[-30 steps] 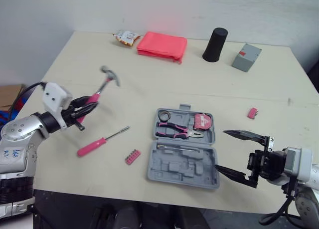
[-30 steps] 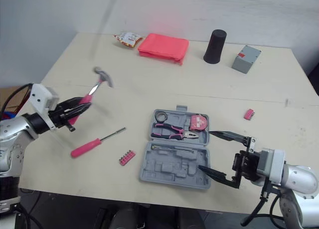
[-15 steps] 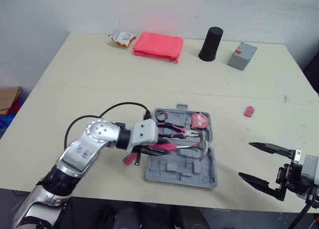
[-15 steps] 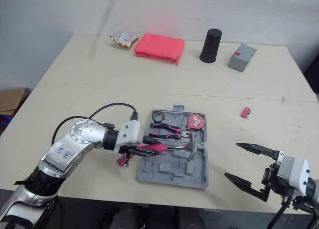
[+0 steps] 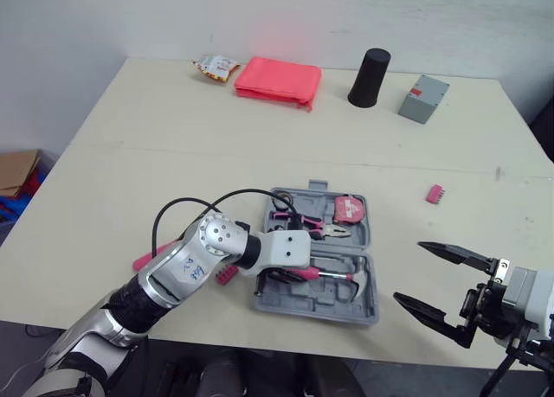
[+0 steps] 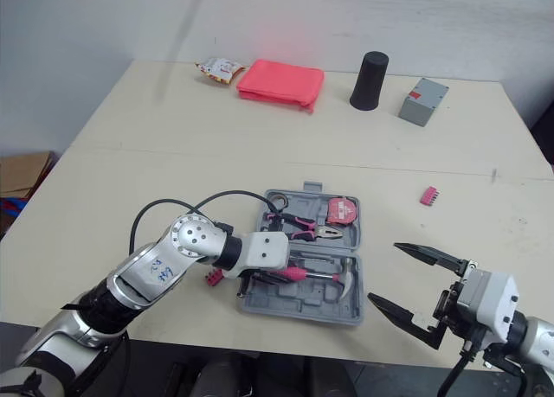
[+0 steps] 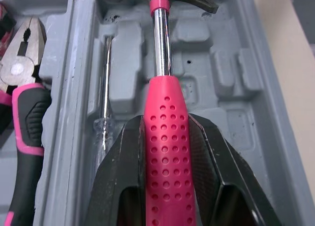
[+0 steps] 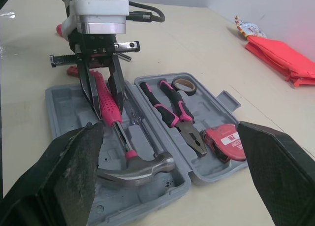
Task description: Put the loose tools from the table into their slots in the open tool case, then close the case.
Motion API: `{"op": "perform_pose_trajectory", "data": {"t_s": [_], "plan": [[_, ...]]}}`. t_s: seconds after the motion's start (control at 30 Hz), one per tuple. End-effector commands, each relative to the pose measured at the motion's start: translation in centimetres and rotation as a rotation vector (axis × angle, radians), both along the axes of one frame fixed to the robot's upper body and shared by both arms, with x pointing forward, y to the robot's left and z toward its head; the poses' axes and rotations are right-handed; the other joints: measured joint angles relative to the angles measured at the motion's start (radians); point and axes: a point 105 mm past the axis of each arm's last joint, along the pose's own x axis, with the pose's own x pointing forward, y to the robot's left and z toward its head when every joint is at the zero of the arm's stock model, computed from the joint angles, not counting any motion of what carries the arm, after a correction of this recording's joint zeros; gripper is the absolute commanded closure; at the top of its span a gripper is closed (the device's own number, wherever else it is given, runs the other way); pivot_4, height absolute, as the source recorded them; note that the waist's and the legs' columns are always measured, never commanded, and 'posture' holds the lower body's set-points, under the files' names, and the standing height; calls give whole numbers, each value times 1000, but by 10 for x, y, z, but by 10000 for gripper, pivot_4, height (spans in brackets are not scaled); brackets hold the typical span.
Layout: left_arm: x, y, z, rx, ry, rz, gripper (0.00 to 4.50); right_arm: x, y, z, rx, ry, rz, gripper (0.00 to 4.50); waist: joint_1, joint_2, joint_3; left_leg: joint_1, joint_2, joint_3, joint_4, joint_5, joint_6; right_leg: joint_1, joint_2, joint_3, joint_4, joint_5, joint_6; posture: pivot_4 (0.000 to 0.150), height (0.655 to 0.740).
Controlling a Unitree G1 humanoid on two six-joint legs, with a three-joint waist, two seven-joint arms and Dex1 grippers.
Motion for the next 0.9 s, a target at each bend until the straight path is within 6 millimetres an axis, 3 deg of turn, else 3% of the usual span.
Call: {"op": "perform_pose_trajectory", "data": {"t_s": [0.03,0.43,0.5,0.53,0.7,0.9], "plan": [[2,-7,2,4,7,17,39171,-1,4,6,0,-29,8,0,0,0,0,0,0,0,0,0,0,0,0,0,0,0,0,1500,7400],[4,-11,4,33,51,29,39171,1,3,1,10,-36,7,0,0,0,0,0,-1,-1,0,0,0,0,0,-1,0,0,0,1500,7400],[10,-8,2,49,19,70,28484,0,1,-2,12,-34,5,0,0,0,0,0,-1,-1,0,0,0,0,0,-1,0,0,0,1500,7400],[11,-9,3,42,8,74,25365,0,-1,-5,13,-32,3,0,0,0,0,0,-1,-1,0,0,0,0,0,-1,0,0,0,1500,7400],[1,-17,13,-10,26,9,1980,-5,-7,-16,17,-20,6,0,0,0,0,0,-1,-2,0,0,0,1,-1,-1,0,0,0,1500,7400],[2,-13,29,-166,34,-49,709,-9,-8,-23,20,-15,17,0,-1,0,0,0,0,-1,0,0,0,1,0,-1,0,0,0,1500,7400]]}}
